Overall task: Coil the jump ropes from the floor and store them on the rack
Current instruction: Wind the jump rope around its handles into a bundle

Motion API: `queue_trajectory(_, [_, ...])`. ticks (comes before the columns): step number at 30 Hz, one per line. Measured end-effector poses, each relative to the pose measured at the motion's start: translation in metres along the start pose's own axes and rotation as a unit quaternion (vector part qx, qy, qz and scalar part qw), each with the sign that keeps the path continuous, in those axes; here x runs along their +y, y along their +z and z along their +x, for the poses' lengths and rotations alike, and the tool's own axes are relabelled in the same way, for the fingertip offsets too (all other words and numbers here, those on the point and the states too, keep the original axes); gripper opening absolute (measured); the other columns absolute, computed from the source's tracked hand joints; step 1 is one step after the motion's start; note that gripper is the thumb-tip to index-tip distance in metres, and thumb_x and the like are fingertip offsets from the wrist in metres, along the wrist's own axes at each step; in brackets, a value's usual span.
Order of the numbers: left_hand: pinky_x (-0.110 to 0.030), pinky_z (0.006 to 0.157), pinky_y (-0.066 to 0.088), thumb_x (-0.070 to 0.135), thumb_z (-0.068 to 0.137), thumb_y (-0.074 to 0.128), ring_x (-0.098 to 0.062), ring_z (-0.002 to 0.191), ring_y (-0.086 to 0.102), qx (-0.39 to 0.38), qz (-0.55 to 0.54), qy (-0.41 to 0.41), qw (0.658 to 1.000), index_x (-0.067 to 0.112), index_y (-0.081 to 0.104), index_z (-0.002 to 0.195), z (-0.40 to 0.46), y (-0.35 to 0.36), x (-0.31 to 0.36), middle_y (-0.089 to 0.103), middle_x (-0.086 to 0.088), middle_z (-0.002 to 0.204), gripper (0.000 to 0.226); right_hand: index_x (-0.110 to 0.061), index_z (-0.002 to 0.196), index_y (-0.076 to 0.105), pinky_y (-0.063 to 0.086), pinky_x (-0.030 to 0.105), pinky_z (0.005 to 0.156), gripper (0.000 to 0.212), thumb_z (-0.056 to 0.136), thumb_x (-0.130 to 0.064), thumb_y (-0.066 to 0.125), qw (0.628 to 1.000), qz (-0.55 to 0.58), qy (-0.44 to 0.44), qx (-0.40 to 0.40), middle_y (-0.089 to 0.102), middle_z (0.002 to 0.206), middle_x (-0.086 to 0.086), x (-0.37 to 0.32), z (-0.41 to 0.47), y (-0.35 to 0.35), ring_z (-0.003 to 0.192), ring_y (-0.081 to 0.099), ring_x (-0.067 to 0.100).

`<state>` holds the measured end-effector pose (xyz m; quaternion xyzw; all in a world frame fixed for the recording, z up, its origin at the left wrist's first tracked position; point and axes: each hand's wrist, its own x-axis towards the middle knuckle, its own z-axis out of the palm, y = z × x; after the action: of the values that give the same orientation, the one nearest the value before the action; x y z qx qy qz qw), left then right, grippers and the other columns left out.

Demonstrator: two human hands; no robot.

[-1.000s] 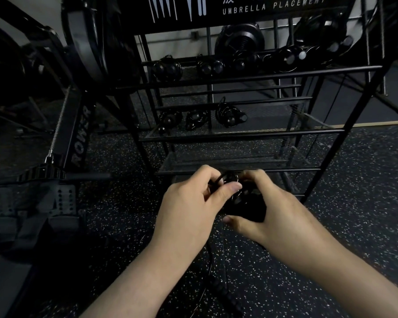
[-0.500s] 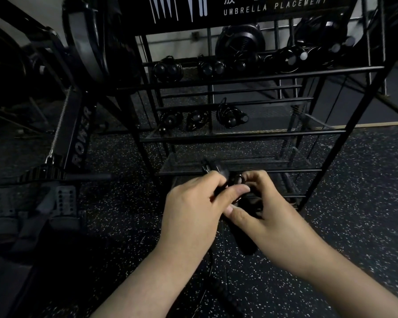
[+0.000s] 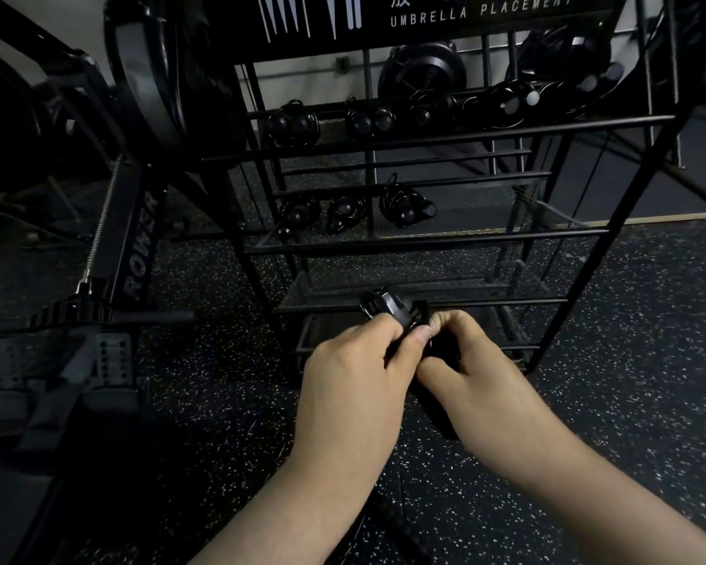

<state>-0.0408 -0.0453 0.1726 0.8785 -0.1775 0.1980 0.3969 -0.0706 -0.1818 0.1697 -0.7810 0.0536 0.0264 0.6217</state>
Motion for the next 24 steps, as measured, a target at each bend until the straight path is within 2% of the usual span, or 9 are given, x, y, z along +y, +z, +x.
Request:
queue_trajectory(2, [-0.021, 0.043, 0.030, 0.046, 0.091, 0.062, -0.008, 0.046, 0.039, -0.005, 0.011, -0.005, 1.000, 0.037, 0.038, 0.064, 0.000, 0.000, 0.001, 0.032, 0.012, 0.047, 0.038, -0.033, 0.101, 0.051, 0.030, 0.025, 0.040, 0.014, 0.096, -0.020, 0.055, 1.000, 0.001, -0.006, 0.002, 0.049, 0.061, -0.009, 0.000, 0.000, 0.001, 0.050, 0.035, 0.013])
queue_trajectory(4, [-0.015, 0.046, 0.026, 0.049, 0.092, 0.059, -0.005, 0.046, 0.038, -0.003, 0.044, 0.018, 0.999, 0.034, 0.043, 0.066, 0.000, 0.000, 0.000, 0.033, 0.013, 0.049, 0.034, -0.031, 0.102, 0.052, 0.033, 0.020, 0.042, 0.015, 0.096, -0.018, 0.056, 1.000, -0.017, -0.022, 0.013, 0.053, 0.074, -0.008, 0.002, 0.001, 0.000, 0.048, 0.039, 0.007])
queue_trajectory(6, [-0.020, 0.047, 0.032, 0.054, 0.096, 0.046, -0.008, 0.049, 0.045, -0.003, 0.088, 0.052, 0.995, 0.026, 0.056, 0.076, 0.002, -0.001, -0.001, 0.047, 0.012, 0.057, 0.037, -0.030, 0.104, 0.053, 0.035, 0.019, 0.046, 0.016, 0.096, -0.018, 0.058, 0.998, -0.045, -0.034, 0.021, 0.055, 0.085, -0.007, 0.003, 0.003, -0.001, 0.051, 0.043, 0.004])
queue_trajectory(8, [-0.027, 0.049, 0.040, 0.052, 0.100, 0.031, -0.018, 0.056, 0.059, -0.021, 0.112, 0.074, 0.991, 0.020, 0.061, 0.085, 0.002, -0.001, -0.001, 0.061, 0.006, 0.069, 0.046, -0.031, 0.104, 0.053, 0.037, 0.023, 0.049, 0.016, 0.096, -0.018, 0.059, 0.998, -0.047, -0.034, 0.024, 0.057, 0.091, -0.006, 0.004, 0.004, -0.001, 0.054, 0.046, 0.005])
queue_trajectory(11, [-0.024, 0.051, 0.036, 0.042, 0.103, 0.028, -0.017, 0.057, 0.060, -0.036, 0.142, 0.090, 0.985, 0.018, 0.058, 0.085, 0.001, -0.003, 0.001, 0.062, 0.005, 0.071, 0.042, -0.031, 0.104, 0.054, 0.038, 0.025, 0.046, 0.018, 0.097, -0.015, 0.062, 0.999, -0.021, -0.024, 0.031, 0.059, 0.093, -0.002, 0.004, 0.004, -0.002, 0.053, 0.046, 0.010])
queue_trajectory(14, [-0.025, 0.051, 0.033, 0.039, 0.104, 0.034, -0.015, 0.055, 0.055, -0.039, 0.147, 0.081, 0.985, 0.021, 0.056, 0.083, 0.004, -0.005, 0.003, 0.057, 0.007, 0.067, 0.036, -0.030, 0.106, 0.054, 0.038, 0.018, 0.050, 0.021, 0.097, -0.014, 0.063, 0.998, -0.021, -0.041, 0.045, 0.058, 0.102, -0.006, 0.005, 0.003, -0.002, 0.055, 0.046, 0.002])
queue_trajectory(18, [-0.030, 0.050, 0.031, 0.043, 0.101, 0.036, -0.018, 0.053, 0.049, -0.051, 0.133, 0.058, 0.988, 0.026, 0.038, 0.074, 0.009, -0.011, 0.007, 0.048, 0.009, 0.063, 0.031, -0.036, 0.101, 0.053, 0.044, 0.014, 0.070, 0.026, 0.096, -0.013, 0.065, 0.996, -0.021, -0.076, 0.043, 0.056, 0.122, -0.011, 0.004, 0.003, -0.001, 0.084, 0.057, -0.006])
queue_trajectory(21, [-0.030, 0.051, 0.030, 0.045, 0.099, 0.034, -0.017, 0.057, 0.049, -0.083, 0.129, 0.046, 0.987, 0.027, 0.039, 0.074, 0.011, -0.016, 0.009, 0.047, 0.009, 0.064, 0.032, -0.041, 0.099, 0.052, 0.048, 0.026, 0.093, 0.028, 0.097, -0.016, 0.064, 0.994, -0.036, -0.096, 0.025, 0.046, 0.137, -0.023, 0.004, 0.003, -0.004, 0.112, 0.054, -0.009])
queue_trajectory(24, [-0.027, 0.050, 0.029, 0.046, 0.099, 0.034, -0.014, 0.056, 0.048, -0.099, 0.140, 0.048, 0.984, 0.027, 0.039, 0.073, 0.012, -0.020, 0.006, 0.046, 0.009, 0.063, 0.033, -0.039, 0.106, 0.058, 0.039, 0.031, 0.114, 0.025, 0.100, -0.014, 0.058, 0.994, -0.022, -0.106, 0.016, 0.042, 0.141, -0.031, 0.004, 0.002, -0.005, 0.130, 0.043, -0.011])
